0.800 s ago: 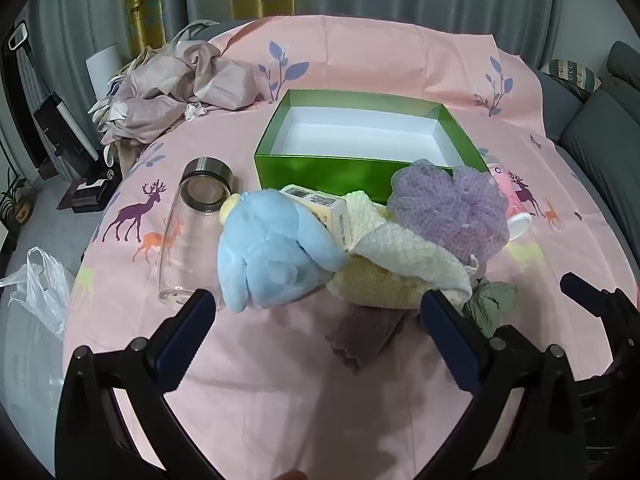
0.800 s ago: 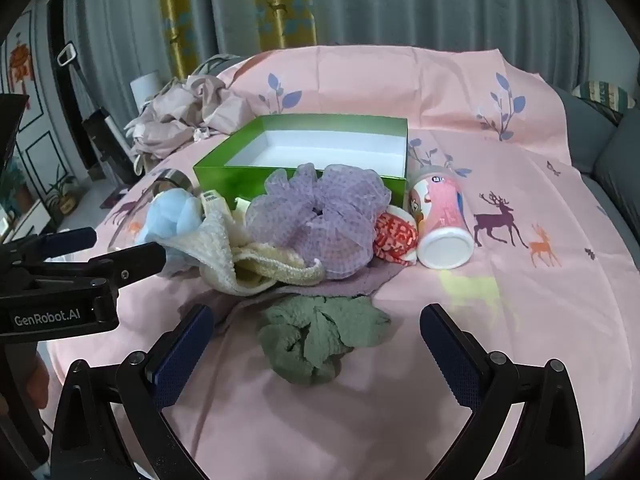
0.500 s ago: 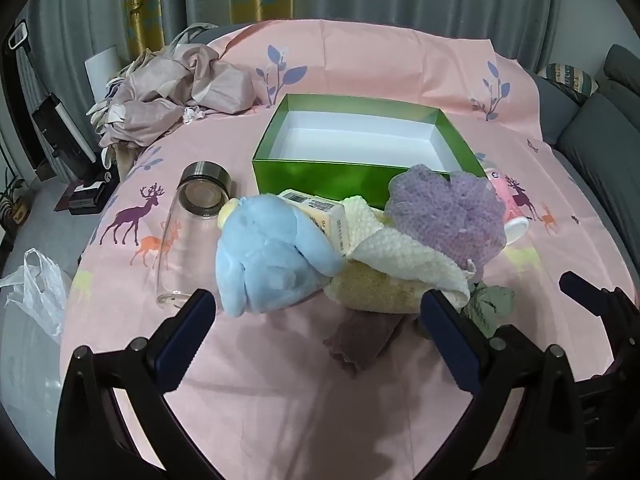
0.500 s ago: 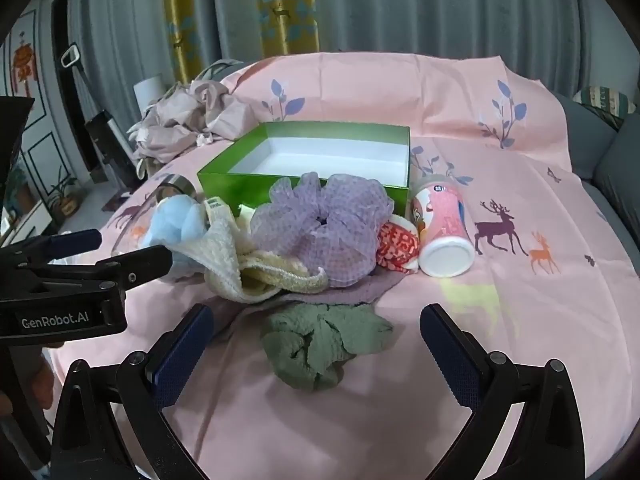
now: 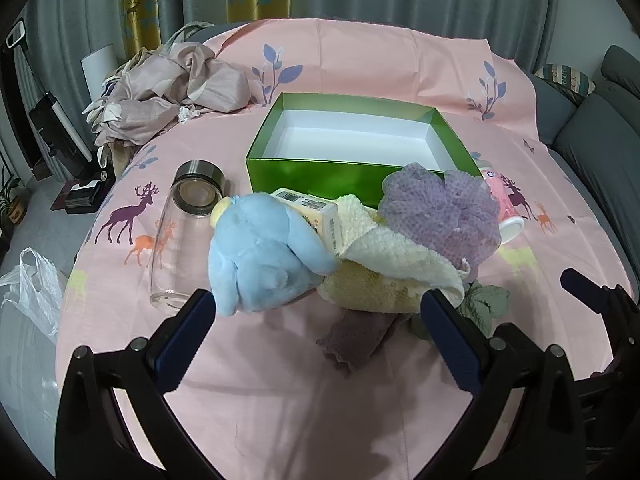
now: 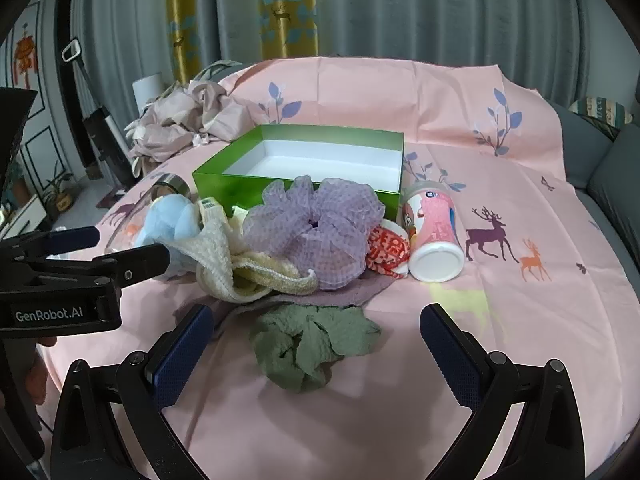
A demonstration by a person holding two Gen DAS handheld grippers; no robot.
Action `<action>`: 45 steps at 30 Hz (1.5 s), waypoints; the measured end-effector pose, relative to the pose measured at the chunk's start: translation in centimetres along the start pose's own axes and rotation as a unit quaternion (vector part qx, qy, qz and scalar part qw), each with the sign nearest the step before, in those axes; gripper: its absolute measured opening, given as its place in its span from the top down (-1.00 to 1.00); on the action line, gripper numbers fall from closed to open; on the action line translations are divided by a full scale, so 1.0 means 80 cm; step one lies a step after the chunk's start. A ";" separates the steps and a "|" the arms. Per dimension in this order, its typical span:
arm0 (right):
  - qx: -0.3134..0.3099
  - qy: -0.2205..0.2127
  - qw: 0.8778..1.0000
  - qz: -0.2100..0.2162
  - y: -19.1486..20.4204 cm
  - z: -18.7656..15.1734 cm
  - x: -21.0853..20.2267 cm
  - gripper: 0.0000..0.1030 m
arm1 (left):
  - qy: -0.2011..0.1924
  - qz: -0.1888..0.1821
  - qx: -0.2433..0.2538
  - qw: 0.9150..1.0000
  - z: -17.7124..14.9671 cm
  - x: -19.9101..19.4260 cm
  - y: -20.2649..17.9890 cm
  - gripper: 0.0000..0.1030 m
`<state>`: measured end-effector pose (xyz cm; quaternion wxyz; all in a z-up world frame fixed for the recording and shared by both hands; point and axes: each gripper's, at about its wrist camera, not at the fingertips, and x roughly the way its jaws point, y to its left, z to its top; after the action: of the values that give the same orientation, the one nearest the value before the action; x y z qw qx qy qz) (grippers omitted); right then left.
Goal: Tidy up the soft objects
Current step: 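Move the right tool toward the sage-green scrunchie on the sheet, then grasp the sage-green scrunchie with the right tool and lift it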
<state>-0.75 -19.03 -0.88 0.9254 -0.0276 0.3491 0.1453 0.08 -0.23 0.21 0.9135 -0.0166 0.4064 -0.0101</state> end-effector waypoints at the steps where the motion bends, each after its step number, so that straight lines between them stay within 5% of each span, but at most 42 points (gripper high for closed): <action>1: 0.001 -0.002 1.000 0.000 0.000 0.000 0.000 -0.99 | 0.001 0.000 0.000 1.000 0.000 0.000 0.000 -0.98; 12: -0.014 -0.033 0.999 0.035 0.003 -0.005 0.000 -0.99 | 0.004 -0.008 -0.001 1.000 -0.003 0.004 -0.003 -0.98; 19: 0.000 -0.015 0.999 0.039 -0.015 -0.011 0.000 -0.99 | 0.025 -0.073 -0.034 0.996 -0.012 0.010 0.012 -0.98; 24: -0.040 -0.018 0.999 0.003 -0.018 -0.018 -0.007 -0.99 | 0.031 -0.095 -0.051 0.994 -0.019 0.014 0.015 -0.98; 41: -0.011 -0.012 1.000 0.026 -0.039 -0.028 -0.002 -0.99 | 0.051 -0.087 -0.006 0.995 -0.030 0.010 -0.025 -0.98; 45: 0.012 -0.003 0.999 0.036 -0.054 -0.032 0.002 -0.99 | 0.069 -0.116 -0.005 0.991 -0.032 0.017 -0.036 -0.98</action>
<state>-1.02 -23.52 -3.10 0.9207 -0.0040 0.3491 0.1744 -0.91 -3.20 -2.39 0.8756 -0.0680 0.4641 -0.1153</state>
